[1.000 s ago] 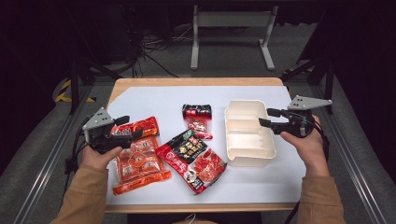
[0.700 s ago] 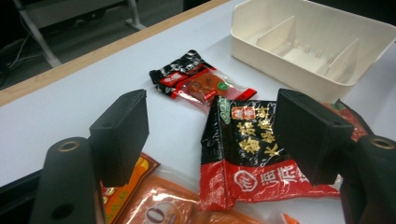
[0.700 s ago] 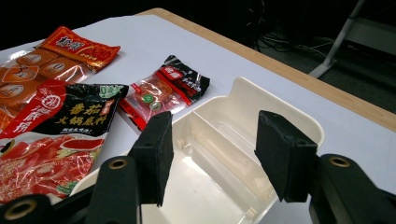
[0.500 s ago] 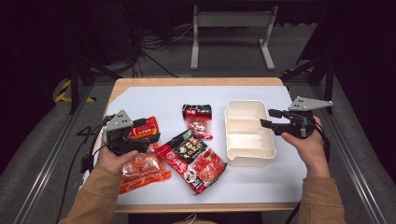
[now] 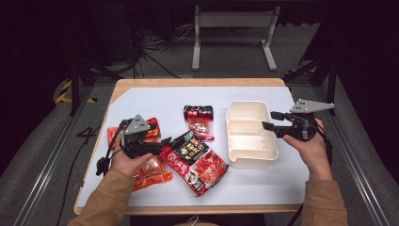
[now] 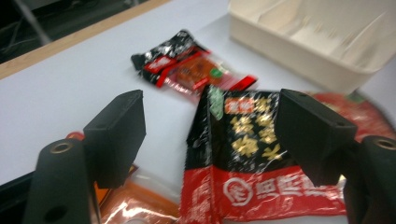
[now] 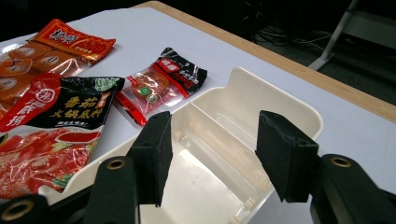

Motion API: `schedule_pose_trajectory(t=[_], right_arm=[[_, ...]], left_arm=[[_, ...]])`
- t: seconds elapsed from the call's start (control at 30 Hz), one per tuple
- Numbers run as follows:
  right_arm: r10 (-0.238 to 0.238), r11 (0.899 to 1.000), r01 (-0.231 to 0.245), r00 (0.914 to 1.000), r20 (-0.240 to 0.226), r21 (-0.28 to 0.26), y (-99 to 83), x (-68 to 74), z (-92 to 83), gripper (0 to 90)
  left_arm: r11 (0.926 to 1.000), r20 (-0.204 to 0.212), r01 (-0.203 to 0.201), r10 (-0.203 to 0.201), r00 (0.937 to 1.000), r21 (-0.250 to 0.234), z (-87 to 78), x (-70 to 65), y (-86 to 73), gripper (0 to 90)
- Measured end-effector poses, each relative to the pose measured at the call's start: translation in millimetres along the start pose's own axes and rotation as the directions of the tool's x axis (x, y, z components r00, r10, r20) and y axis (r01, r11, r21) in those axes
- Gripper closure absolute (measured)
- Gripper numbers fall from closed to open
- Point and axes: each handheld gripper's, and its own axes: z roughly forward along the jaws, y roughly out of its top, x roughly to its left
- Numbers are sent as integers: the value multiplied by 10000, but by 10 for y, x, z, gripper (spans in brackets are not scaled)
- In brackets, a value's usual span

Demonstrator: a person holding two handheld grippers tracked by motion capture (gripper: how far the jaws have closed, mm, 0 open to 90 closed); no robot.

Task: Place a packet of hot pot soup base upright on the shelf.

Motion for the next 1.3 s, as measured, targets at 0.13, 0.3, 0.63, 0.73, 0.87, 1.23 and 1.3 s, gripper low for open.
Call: schedule_pose_trajectory(t=[0.13, 0.3, 0.63, 0.73, 0.87, 1.23, 1.3], right_arm=[[12, 10000, -12, 10000, -17, 23, -5, -3, 12, 455], [29, 10000, -29, 10000, -6, 52, -10, -4, 30, 454], [63, 9999, -64, 10000, 59, 86, -23, -25, 28, 449], [69, 9999, -69, 10000, 62, 81, -25, -29, 28, 447], [54, 9999, -55, 9999, 97, 95, -31, -42, 23, 445], [14, 9998, -17, 9999, 153, 178, -35, -41, 40, 441], [31, 9998, -34, 9999, 164, 177, -35, -41, 41, 439]], left_arm=[[9968, 276, 203, -225, 9994, 769, 172, -7, -67, 304], [9907, 292, 490, -531, 9982, 1271, 294, -15, -152, 354], [9607, 673, 606, -817, 9944, 2709, 467, -17, -246, 448], [9552, 693, 718, -955, 9930, 2871, 484, 1, -268, 447], [9465, 801, 916, -1219, 9893, 3094, 507, 13, -299, 468], [9351, 511, 846, -1086, 9928, 3443, 552, 26, -333, 450], [9249, 604, 955, -1263, 9902, 3681, 573, 46, -349, 468]])
